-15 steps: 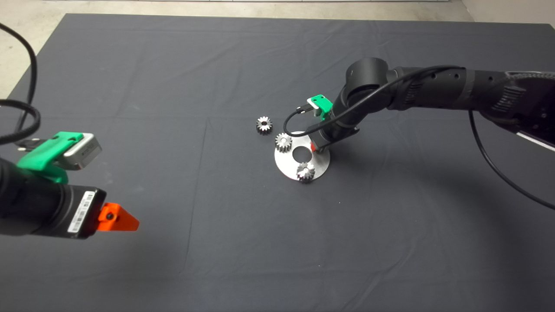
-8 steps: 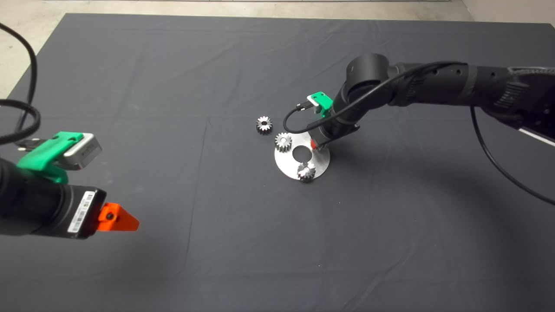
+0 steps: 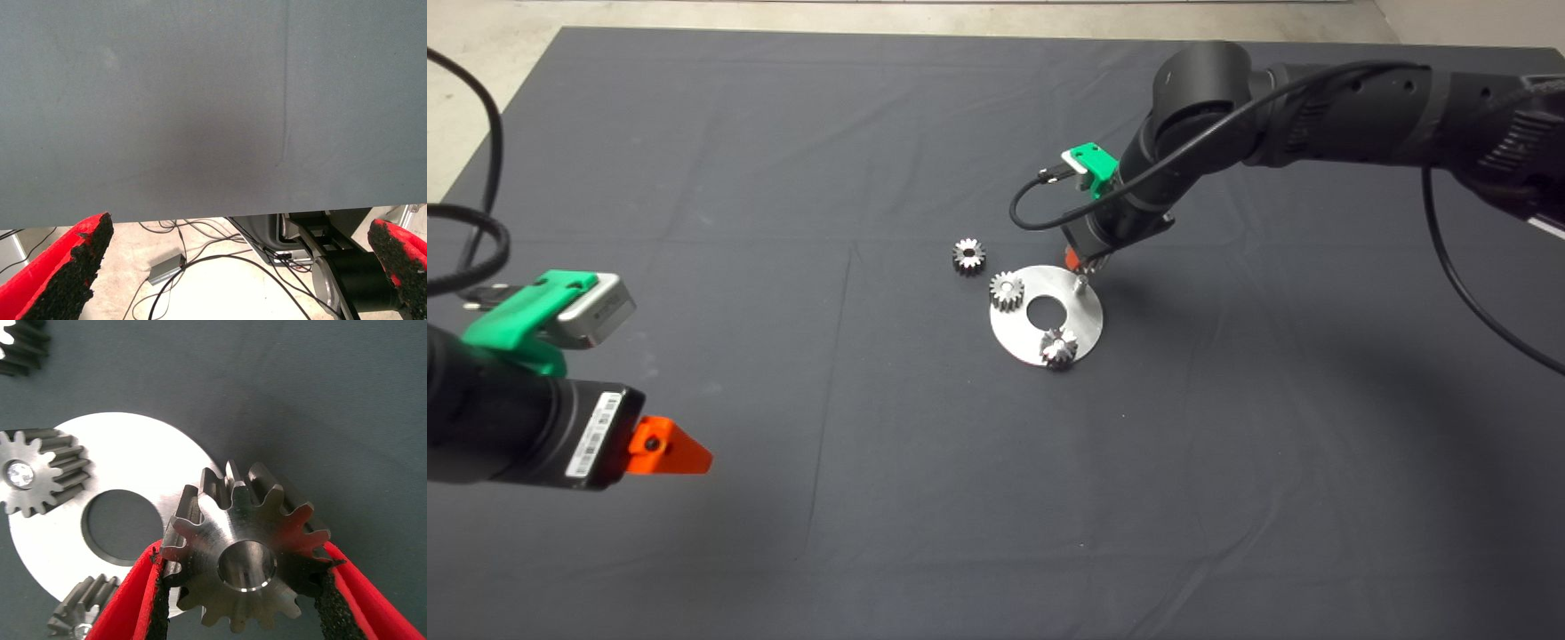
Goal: Remove an incorrectly installed larger gear and replace it with the correct smaller gear
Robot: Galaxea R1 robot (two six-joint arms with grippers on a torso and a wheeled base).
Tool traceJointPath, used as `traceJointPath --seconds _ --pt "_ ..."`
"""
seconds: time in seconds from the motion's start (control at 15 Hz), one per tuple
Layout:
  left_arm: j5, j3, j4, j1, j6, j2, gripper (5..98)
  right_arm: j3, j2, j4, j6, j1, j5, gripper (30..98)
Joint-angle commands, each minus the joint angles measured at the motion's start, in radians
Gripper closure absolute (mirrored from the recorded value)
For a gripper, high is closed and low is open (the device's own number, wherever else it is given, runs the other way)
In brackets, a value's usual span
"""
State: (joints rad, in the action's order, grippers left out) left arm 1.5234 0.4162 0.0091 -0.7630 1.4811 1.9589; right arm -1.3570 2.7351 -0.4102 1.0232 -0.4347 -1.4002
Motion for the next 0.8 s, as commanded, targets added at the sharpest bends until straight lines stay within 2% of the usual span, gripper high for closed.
traceJointPath --seconds 0.0,0.13,0.33,0.47,0.73 --pt "0.006 -0.003 -0.015 -0.016 0.005 0.001 5.5 0.036 -0.044 0.013 0.004 -0.033 -0.008 81.6" --pt "0.008 -0.002 -0.015 -0.016 0.004 0.001 5.5 0.095 -0.119 0.013 0.005 -0.032 -0.006 81.7" --pt "0.009 0.004 -0.023 -0.016 0.004 0.005 5.5 0.148 -0.189 0.011 0.006 -0.019 -0.008 81.7" --pt "0.011 0.004 -0.024 -0.015 0.004 0.007 5.5 0.195 -0.237 0.011 0.008 0.022 -0.006 81.7" --pt "0.011 0.002 -0.028 -0.015 -0.001 0.012 5.5 0.196 -0.280 -0.008 0.008 0.083 0.000 81.7"
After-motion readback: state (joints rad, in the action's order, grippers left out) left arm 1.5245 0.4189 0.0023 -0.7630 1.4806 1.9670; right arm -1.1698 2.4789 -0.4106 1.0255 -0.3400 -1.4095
